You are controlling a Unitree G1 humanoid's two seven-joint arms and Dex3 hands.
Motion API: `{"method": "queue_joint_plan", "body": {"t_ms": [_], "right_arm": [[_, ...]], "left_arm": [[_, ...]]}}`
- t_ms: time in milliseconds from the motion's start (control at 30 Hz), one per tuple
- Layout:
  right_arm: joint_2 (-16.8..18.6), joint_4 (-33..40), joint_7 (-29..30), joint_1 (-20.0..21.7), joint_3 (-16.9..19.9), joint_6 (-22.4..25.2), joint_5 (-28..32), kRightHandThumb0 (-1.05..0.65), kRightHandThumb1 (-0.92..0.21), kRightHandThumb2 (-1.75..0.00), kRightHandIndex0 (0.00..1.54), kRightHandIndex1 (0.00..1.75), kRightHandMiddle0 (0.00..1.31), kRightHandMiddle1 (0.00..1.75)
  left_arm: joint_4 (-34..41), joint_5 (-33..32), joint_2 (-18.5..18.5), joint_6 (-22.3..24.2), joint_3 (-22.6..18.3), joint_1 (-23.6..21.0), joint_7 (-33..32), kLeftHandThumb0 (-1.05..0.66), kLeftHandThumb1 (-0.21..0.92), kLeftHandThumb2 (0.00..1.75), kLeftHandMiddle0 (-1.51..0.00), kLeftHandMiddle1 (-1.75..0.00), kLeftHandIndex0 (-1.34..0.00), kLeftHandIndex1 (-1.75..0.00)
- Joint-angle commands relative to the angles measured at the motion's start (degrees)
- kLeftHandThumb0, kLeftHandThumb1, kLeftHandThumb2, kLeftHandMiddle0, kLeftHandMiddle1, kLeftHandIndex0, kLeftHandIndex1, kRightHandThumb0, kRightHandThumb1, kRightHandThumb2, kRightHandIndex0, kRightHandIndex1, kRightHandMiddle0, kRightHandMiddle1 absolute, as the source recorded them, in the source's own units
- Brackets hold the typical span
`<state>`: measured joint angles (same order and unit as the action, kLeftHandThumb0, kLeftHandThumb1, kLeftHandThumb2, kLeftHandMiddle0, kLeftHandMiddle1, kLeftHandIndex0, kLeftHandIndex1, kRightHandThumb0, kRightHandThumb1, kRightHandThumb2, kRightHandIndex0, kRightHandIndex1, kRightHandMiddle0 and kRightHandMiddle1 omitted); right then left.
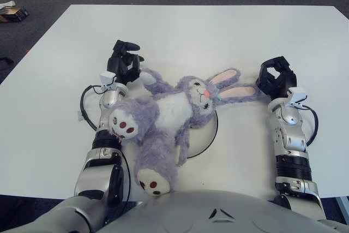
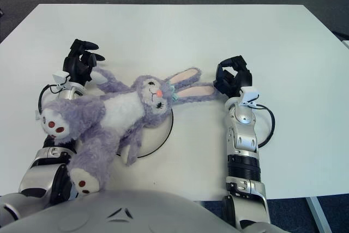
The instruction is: Put the doll into the plate.
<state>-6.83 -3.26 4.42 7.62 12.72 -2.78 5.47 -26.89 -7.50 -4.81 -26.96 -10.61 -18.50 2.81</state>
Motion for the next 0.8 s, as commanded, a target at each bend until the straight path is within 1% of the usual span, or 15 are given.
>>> {"method": "queue_joint_plan", "body": {"t_ms": [0,233,267,333,433,567,767], "right_arm": [[-0.2,1.1,-0.2,-0.6,0.6,0.6,0.3,-0.38,-0.67,-0.84,0.90,1.75,0.35,1.75],[-0.1,1.2,-0.3,-0.6,0.6,0.7,0.3,-0.38,-0.67,-0.85,0.90,1.75,0.35,1.75],[-0.1,0.9,-0.7,0.1,0.6,0.7,0.8,-0.38,-0.67,-0.85,0.90,1.75,0.35,1.75],[0.0,0.3,-1.5,1.4,0.4,0.6,1.7,-0.38,-0.67,-0.85,0.90,1.75,0.35,1.75],[-0.1,0.0,-2.0,2.0,0.4,0.5,2.0,-0.38,-0.67,-0.85,0.90,1.75,0.36,1.75],[-0.1,0.0,-2.6,2.5,0.3,0.6,2.1,-0.38,-0.66,-0.86,0.90,1.75,0.36,1.75],[0.1,-0.1,-2.8,2.6,0.5,0.6,2.0,-0.38,-0.66,-0.86,0.91,1.75,0.36,1.75]], "left_arm": [[0.7,1.0,2.2,0.4,0.3,6.7,-1.7,0.00,0.63,0.89,-0.34,-1.67,-0.34,-1.66],[2.1,1.2,2.2,1.4,0.6,7.3,-2.3,0.00,0.62,0.90,-0.34,-1.68,-0.34,-1.67],[4.2,2.7,2.4,2.0,0.9,8.8,-3.7,0.00,0.62,0.90,-0.34,-1.68,-0.34,-1.67],[7.7,4.6,2.8,2.9,1.3,11.5,-5.7,-0.01,0.59,0.92,-0.42,-1.71,-0.37,-1.56],[9.9,5.2,3.1,3.8,1.6,12.9,-6.5,-0.01,0.57,0.93,-0.47,-1.74,-0.39,-1.48],[11.8,5.5,3.2,4.2,1.7,14.1,-7.1,-0.01,0.55,0.94,-0.50,-1.74,-0.40,-1.45],[12.6,5.5,3.2,5.0,1.9,14.4,-7.4,-0.01,0.55,0.95,-0.50,-1.75,-0.41,-1.44]]}}
